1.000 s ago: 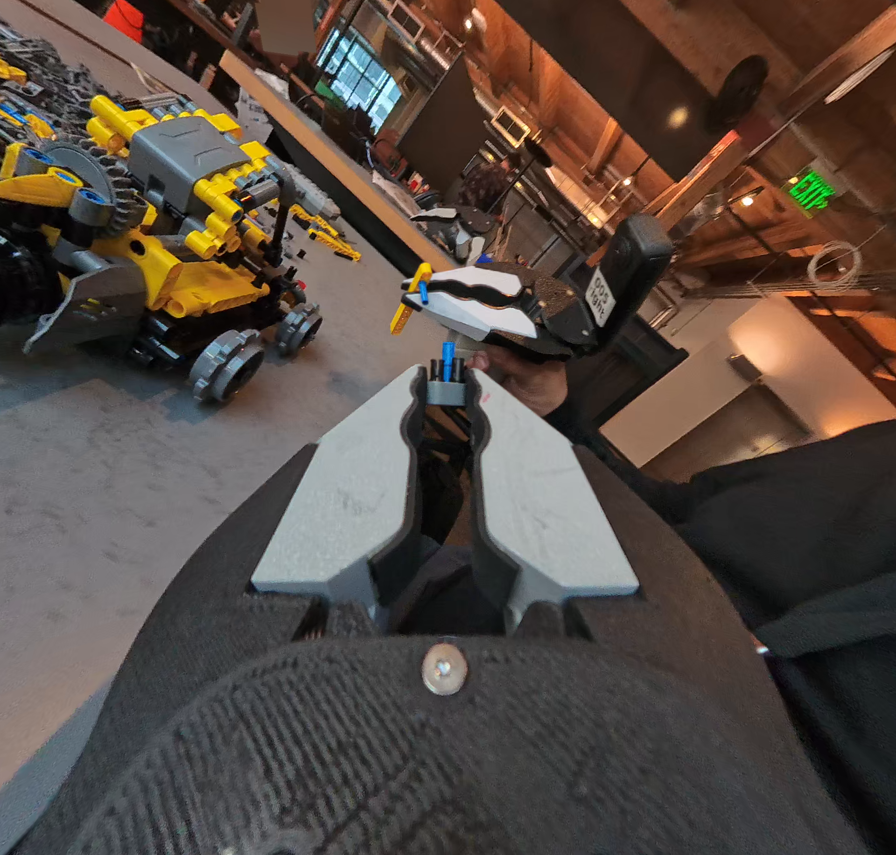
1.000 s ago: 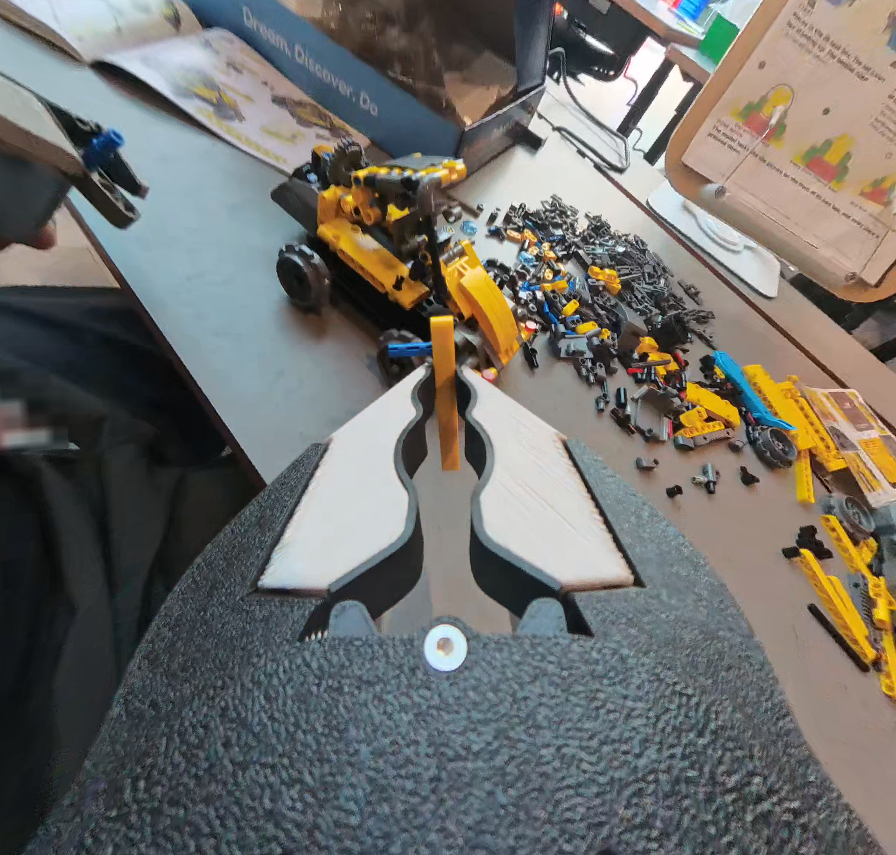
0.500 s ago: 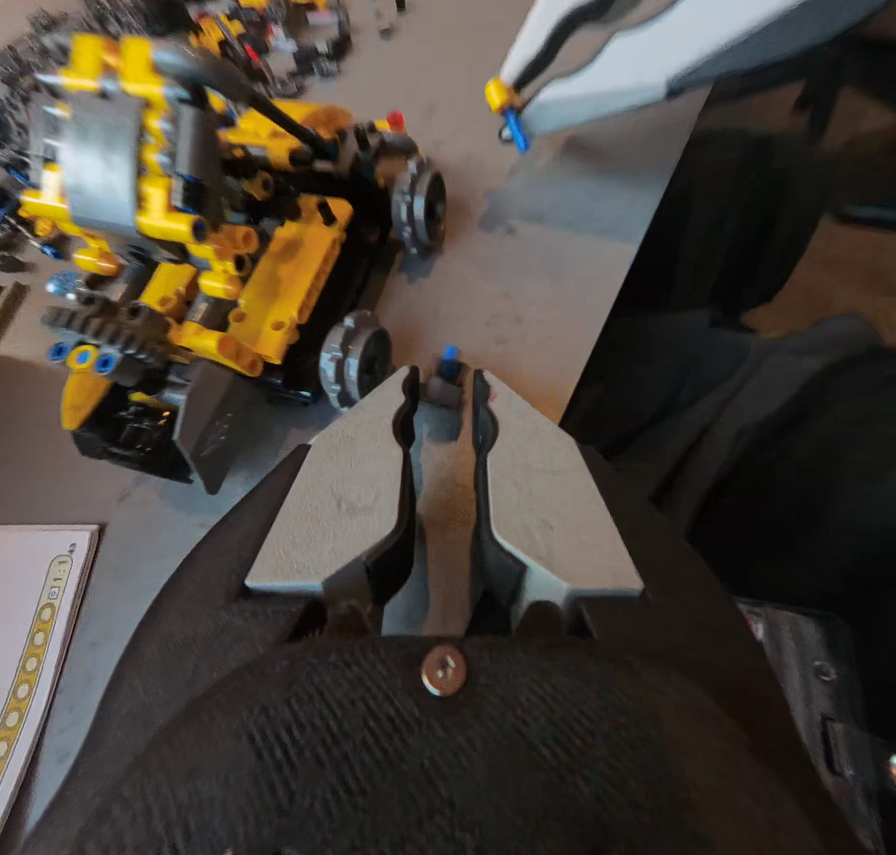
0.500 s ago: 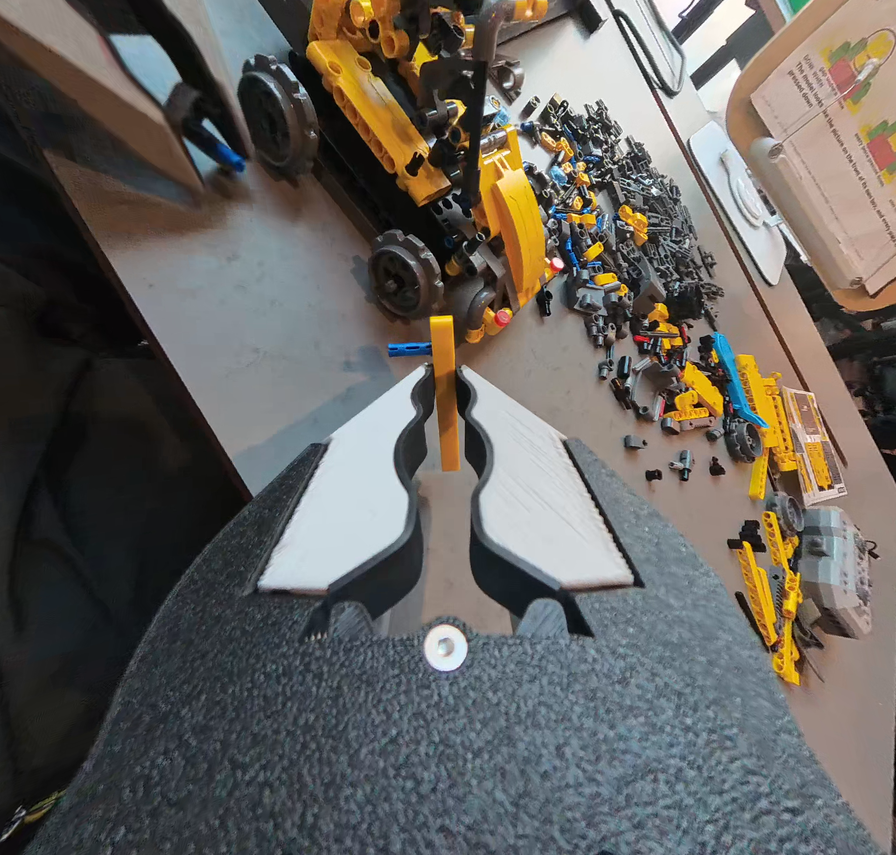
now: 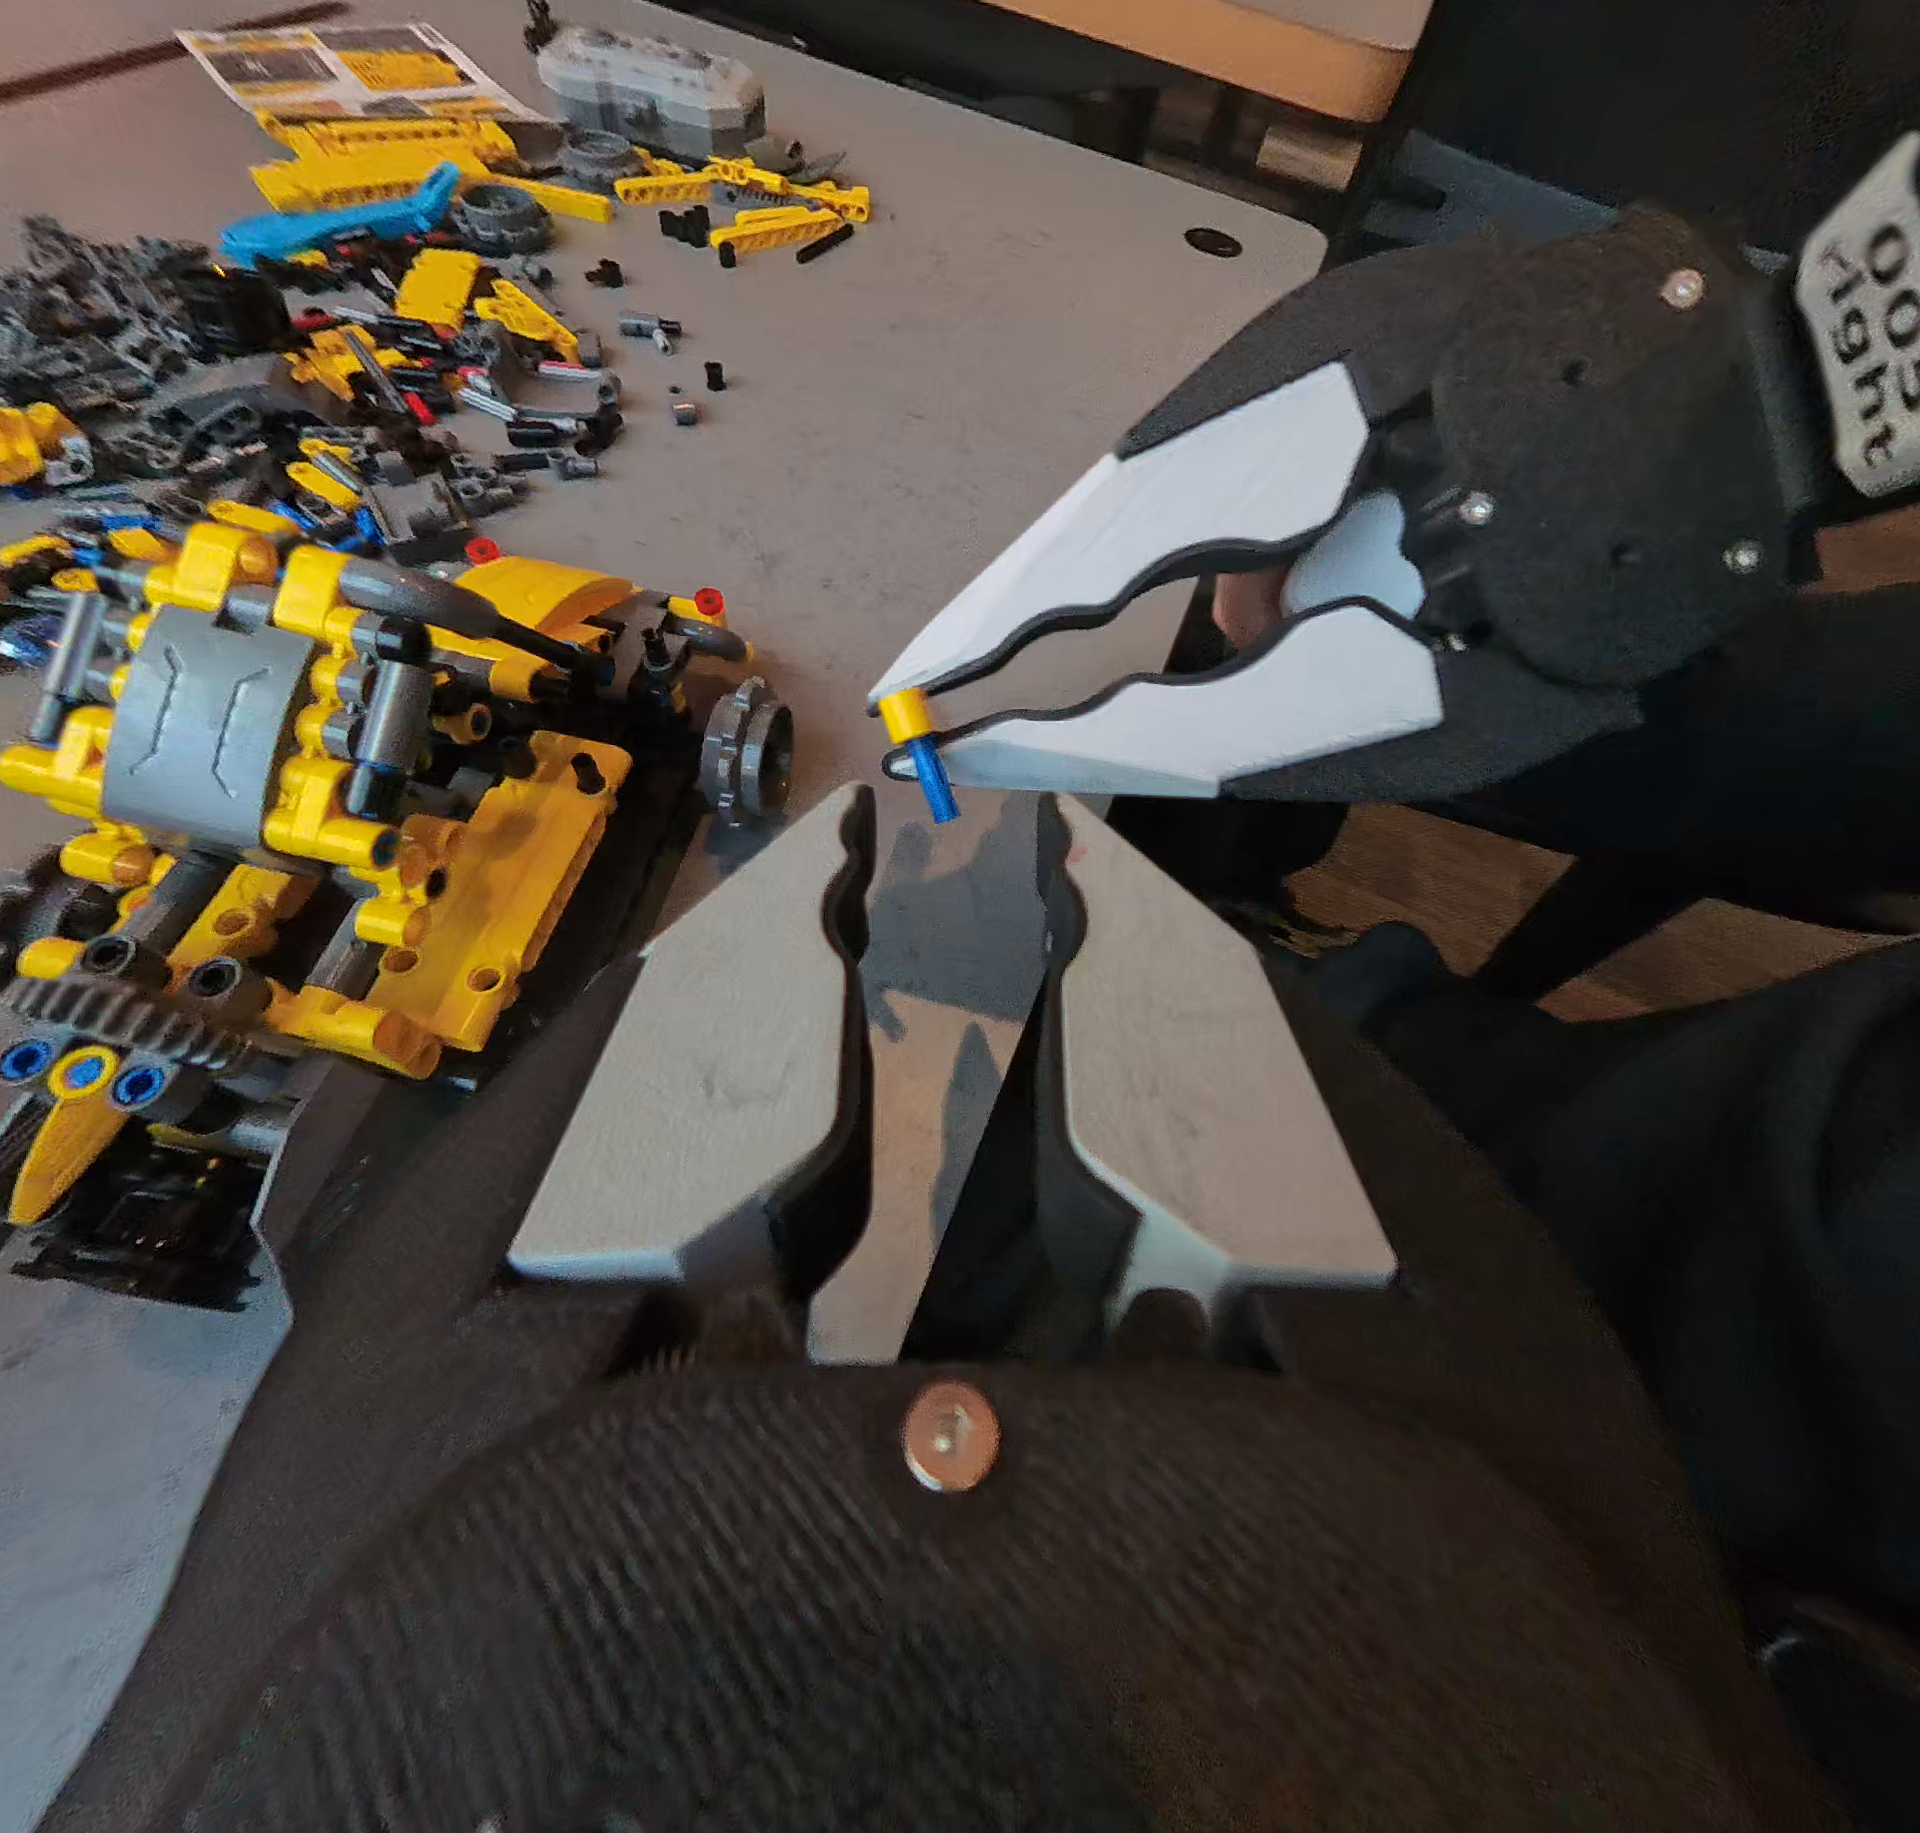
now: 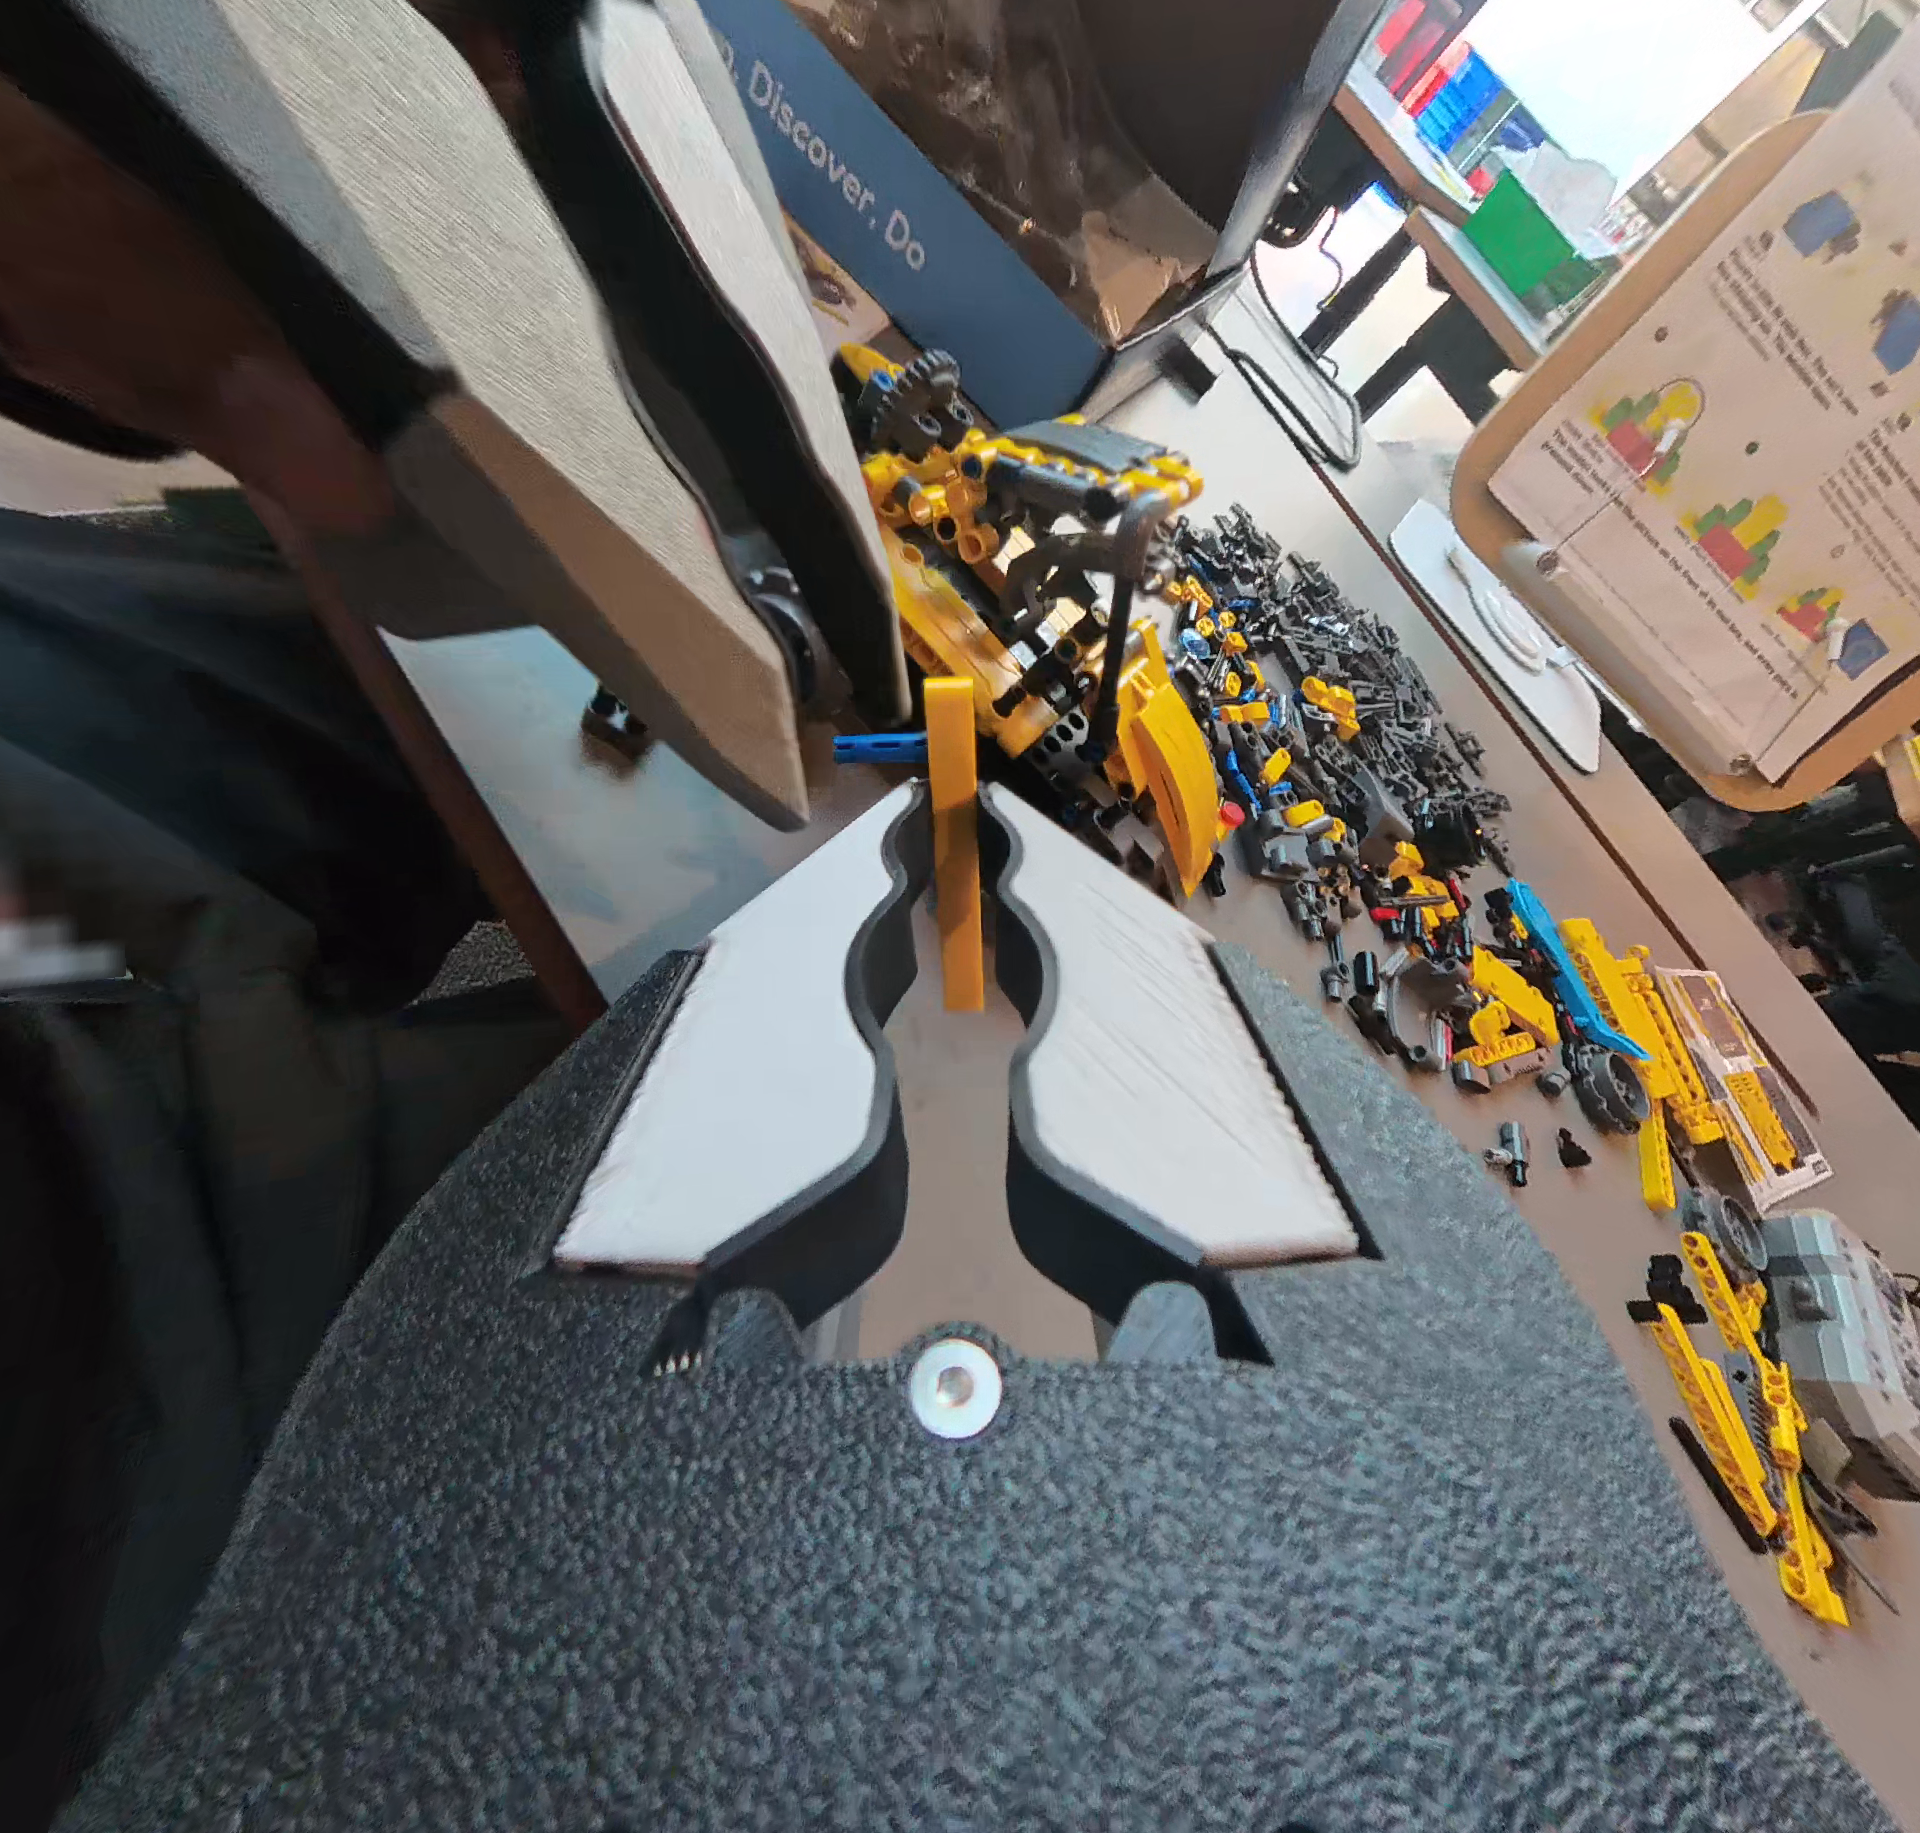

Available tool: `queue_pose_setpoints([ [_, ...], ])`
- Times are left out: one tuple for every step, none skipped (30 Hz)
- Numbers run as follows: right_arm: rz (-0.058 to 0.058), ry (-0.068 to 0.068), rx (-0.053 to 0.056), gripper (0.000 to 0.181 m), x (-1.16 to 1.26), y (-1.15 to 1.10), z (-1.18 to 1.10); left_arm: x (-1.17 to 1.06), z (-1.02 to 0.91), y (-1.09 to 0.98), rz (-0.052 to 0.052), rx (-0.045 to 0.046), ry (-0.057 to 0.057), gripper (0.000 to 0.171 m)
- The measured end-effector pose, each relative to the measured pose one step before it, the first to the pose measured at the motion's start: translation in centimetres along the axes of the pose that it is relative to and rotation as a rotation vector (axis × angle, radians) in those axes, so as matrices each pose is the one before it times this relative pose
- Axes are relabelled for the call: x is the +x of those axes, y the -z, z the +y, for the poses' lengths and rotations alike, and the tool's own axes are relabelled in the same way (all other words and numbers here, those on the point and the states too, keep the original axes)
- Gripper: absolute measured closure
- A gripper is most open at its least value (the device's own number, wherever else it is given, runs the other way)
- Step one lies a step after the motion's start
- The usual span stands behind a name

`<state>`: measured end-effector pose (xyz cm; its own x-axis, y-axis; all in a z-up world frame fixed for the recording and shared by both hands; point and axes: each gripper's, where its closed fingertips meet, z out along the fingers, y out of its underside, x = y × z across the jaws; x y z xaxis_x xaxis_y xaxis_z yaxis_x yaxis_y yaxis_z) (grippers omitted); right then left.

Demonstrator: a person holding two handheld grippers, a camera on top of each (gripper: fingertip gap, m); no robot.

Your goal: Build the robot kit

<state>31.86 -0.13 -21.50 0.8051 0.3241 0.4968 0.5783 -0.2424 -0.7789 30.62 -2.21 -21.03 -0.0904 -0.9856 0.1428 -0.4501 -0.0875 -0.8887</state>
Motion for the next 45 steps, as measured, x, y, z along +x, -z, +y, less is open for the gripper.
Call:
queue_pose_setpoints([
  [0.0016,-0.0071,0.0036,0.174,-0.147,0.012,-0.185,-0.038,0.065,-0.151,0.0169,-0.00755,0.0225,0.145],
  [-0.0017,-0.0058,-0.0106,0.174,-0.124,-0.066,0.106,0.168,-0.055,-0.031,0.0224,0.00541,0.013,0.152],
  [-0.0009,0.0,-0.0009,0.174,-0.124,-0.017,0.035,0.1,-0.153,0.052,0.012,0.01594,0.0092,0.157],
  [0.006,0.0018,0.0149,0.174,-0.028,0.128,-0.172,-0.223,-0.043,0.089,-0.0095,0.00899,0.0008,0.166],
  [0.0059,0.0037,0.0092,0.174,-0.035,0.126,-0.127,0.002,-0.062,0.106,0.0054,0.01118,-0.0033,0.167],
  [0.0103,0.012,0.0052,0.174,0.005,0.121,-0.092,0.125,-0.025,0.025,0.0139,0.0065,0.0161,0.167],
  [0.0138,0.0254,0.0051,0.174,0.006,0.114,-0.067,0.131,0.0,-0.016,0.0147,0.00658,0.0186,0.167],
  [0.0209,0.0394,0.0089,0.174,0.056,0.141,-0.117,0.154,0.019,-0.017,0.0149,0.00708,0.0123,0.168],
  [0.0278,0.0539,0.0112,0.174,0.042,0.174,-0.194,0.176,-0.01,0.003,0.0152,0.00893,0.0109,0.168],
  [0.0444,0.0663,0.0086,0.174,0.191,0.183,-0.205,0.159,-0.111,0.059,0.0107,0.01396,0.0059,0.168],
  [0.0505,0.0694,0.0125,0.174,0.237,0.211,-0.309,0.181,-0.137,0.1,0.0076,0.01578,-0.0066,0.169],
  [0.049,0.0654,0.0165,0.174,0.213,0.221,-0.367,0.205,-0.149,0.18,0.0049,0.01658,-0.0165,0.169],
  [0.0351,0.0481,0.0154,0.174,0.103,0.198,-0.332,0.199,-0.037,0.176,0.0009,0.01056,-0.025,0.169],
  [0.012,0.0205,0.0062,0.174,-0.078,0.137,-0.169,0.144,0.11,0.119,-0.0035,-0.00015,-0.0234,0.169],
  [-0.0048,-0.0051,0.0034,0.174,-0.188,0.059,-0.066,0.077,0.152,0.111,-0.0062,-0.00148,-0.0176,0.169],
  [-0.0101,-0.0174,0.0057,0.174,-0.155,0.043,-0.046,0.099,0.107,0.071,-0.0025,0.0024,-0.0124,0.169],
  [-0.0114,-0.0167,0.0082,0.174,-0.125,0.041,-0.054,0.091,0.074,0.068,0.0017,0.00425,-0.002,0.169],
  [-0.0101,-0.012,0.0091,0.174,-0.085,0.025,-0.049,0.068,0.025,0.064,0.0045,0.00577,0.0093,0.169],
  [-0.0117,-0.0099,0.0046,0.174,-0.085,-0.011,-0.014,0.021,0.032,0.062,0.005,0.00484,0.0168,0.169],
  [-0.0115,-0.0072,0.0045,0.174,-0.059,-0.006,-0.04,0.04,0.002,0.055,0.0064,0.00525,0.0152,0.169],
  [-0.0137,-0.0022,0.0076,0.174,-0.056,0.014,-0.076,0.06,0.007,0.083,0.0079,0.00413,0.0111,0.169],
  [-0.0196,0.0048,0.0091,0.173,-0.108,0.014,-0.084,0.071,0.016,0.109,0.008,0.00234,0.0103,0.169],
  [-0.0261,-0.0004,0.0067,0.173,-0.149,0.033,-0.005,0.058,0.02,0.116,0.0071,0.00182,0.0115,0.169],
  [-0.0469,-0.0321,0.0026,0.173,-0.315,0.001,0.048,0.107,0.157,0.063,0.0086,-0.00741,0.01,0.17],
  [-0.0718,-0.0763,-0.0085,0.173,-0.448,-0.044,0.156,0.108,0.247,-0.002,0.0055,-0.01372,-0.0047,0.169],
  [-0.072,-0.098,-0.0049,0.173,-0.293,0.002,0.052,0.1,0.113,0.035,-0.0015,-0.00527,-0.0284,0.168],
  [-0.0621,-0.0788,0.0109,0.174,-0.245,0.08,-0.135,0.208,-0.105,0.182,-0.0005,0.00571,-0.0433,0.166],
  [-0.0576,-0.0473,0.0117,0.174,-0.33,0.062,-0.068,0.141,-0.144,0.308,-0.0056,0.00061,-0.0462,0.162],
  [-0.0459,-0.0338,-0.0123,0.174,-0.217,-0.017,0.281,0.007,-0.049,0.355,-0.0105,-0.00954,-0.044,0.151],
  [-0.0462,-0.0265,-0.0216,0.174,-0.272,-0.069,0.422,0.017,0.014,0.352,-0.0036,-0.01487,-0.038,0.139],
  [-0.0649,-0.0191,-0.0252,0.174,-0.634,-0.1,0.462,-0.041,0.01,0.347,-0.0047,-0.01694,-0.0315,0.134],
  [-0.0287,-0.0047,-0.0151,0.174,-0.288,-0.094,0.291,0.059,-0.022,0.305,-0.0028,-0.01629,-0.0388,0.132],
  [-0.0103,0.0186,-0.0045,0.174,-0.22,-0.061,0.102,0.121,0.067,0.212,-0.0068,-0.02109,-0.0555,0.132],
  [-0.0223,0.0226,-0.0157,0.174,-0.491,-0.138,0.155,0.029,0.138,0.1,-0.0193,-0.02589,-0.0661,0.133],
  [-0.013,0.0157,-0.027,0.174,-0.34,-0.234,0.223,0.103,0.306,-0.028,-0.0182,-0.0332,-0.07,0.134],
  [-0.0118,0.0122,-0.0216,0.174,-0.299,-0.269,0.114,0.307,0.391,-0.131,-0.0058,-0.0365,-0.0658,0.133],
  [-0.0205,0.0041,-0.0199,0.174,-0.383,-0.293,0.078,0.281,0.323,-0.219,-0.005,-0.03018,-0.0508,0.131],
  [-0.0099,-0.0015,-0.0213,0.174,-0.151,-0.311,0.087,0.431,0.281,-0.266,0.0096,-0.02267,-0.0365,0.129],
  [0.0033,-0.0015,-0.0152,0.174,0.085,-0.279,0.019,0.436,0.335,-0.312,0.0166,-0.02205,-0.0206,0.126],
  [-0.0135,-0.0012,-0.0094,0.174,-0.132,-0.233,-0.044,0.116,0.452,-0.344,0.0028,-0.0262,-0.0063,0.125],
  [-0.0141,-0.0041,-0.0072,0.174,-0.092,-0.18,-0.063,-0.079,0.518,-0.306,-0.0049,-0.02791,-0.0011,0.125],
  [-0.0072,0.0006,-0.0059,0.174,-0.015,-0.13,-0.067,-0.017,0.42,-0.242,0.0008,-0.02034,-0.0002,0.127],
  [-0.0064,0.008,-0.0053,0.174,-0.043,-0.074,-0.059,0.006,0.239,-0.15,0.0004,-0.01107,-0.0028,0.134],
  [-0.0034,0.009,-0.0026,0.174,-0.049,-0.044,-0.105,-0.006,0.057,-0.07,-0.0045,-0.00197,-0.0089,0.144],
  [0.0083,0.0066,-0.0054,0.174,0.133,-0.042,-0.041,-0.048,0.004,-0.09,-0.0079,0.00226,-0.0039,0.147],
])
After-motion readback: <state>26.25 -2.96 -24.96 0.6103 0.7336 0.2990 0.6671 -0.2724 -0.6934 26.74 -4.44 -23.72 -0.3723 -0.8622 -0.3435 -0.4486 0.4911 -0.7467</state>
